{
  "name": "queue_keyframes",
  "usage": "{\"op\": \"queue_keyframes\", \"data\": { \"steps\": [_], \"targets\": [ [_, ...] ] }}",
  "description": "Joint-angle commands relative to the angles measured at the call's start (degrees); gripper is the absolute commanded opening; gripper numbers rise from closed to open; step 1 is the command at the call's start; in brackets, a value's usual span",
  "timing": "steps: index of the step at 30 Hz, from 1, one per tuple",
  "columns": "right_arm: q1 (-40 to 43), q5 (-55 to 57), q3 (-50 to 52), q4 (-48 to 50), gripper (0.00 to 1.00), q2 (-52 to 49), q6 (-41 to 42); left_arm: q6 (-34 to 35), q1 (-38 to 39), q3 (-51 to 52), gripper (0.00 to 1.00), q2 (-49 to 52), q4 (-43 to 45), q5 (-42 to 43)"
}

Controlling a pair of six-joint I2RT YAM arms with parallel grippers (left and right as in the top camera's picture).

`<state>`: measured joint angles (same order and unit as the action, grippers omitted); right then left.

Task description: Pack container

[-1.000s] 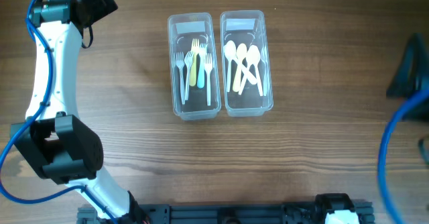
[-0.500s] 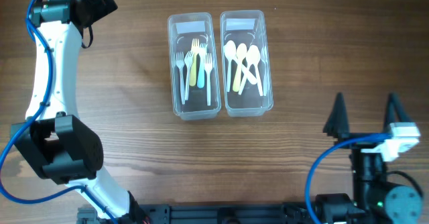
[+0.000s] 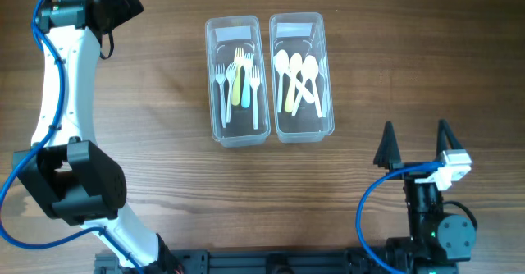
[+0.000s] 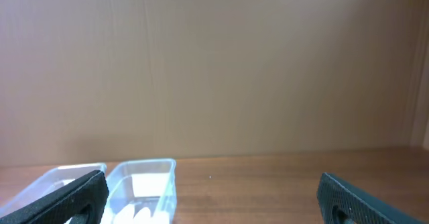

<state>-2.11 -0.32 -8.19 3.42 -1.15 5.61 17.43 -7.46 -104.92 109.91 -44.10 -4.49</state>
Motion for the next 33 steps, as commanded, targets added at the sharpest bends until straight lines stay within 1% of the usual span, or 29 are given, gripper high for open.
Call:
{"op": "queue_keyframes", "data": {
  "steps": [1, 14, 17, 20, 23, 33],
  "targets": [
    [-0.28, -2.16, 1.84, 0.76, 1.00, 0.94, 1.40, -0.04, 0.15, -1.27, 1.00, -1.49, -0.07, -0.11],
    [-0.28, -2.75, 7.93, 3.04, 1.00, 0.94, 1.11, -0.04, 0.15, -1.27, 1.00, -1.49, -0.28, -0.11],
    [-0.28, -3.06, 7.89, 3.21, 1.00, 0.94, -1.38, -0.04, 0.15, -1.27, 1.00, -1.49, -0.28, -0.11],
    [-0.28, -6.45, 7.89, 3.19, 1.00, 0.94, -6.99, -0.04, 0.15, -1.27, 1.00, -1.49, -0.28, -0.11],
    [-0.28, -7.72, 7.89, 3.08, 1.00, 0.94, -10.36, -0.04, 0.15, -1.27, 1.00, -1.49, -0.28, -0.11],
    [-0.28, -7.72, 7.89, 2.93, 1.00, 0.94, -10.38, -0.04, 0.15, -1.27, 1.00, -1.49, -0.28, -0.11]
  ]
}}
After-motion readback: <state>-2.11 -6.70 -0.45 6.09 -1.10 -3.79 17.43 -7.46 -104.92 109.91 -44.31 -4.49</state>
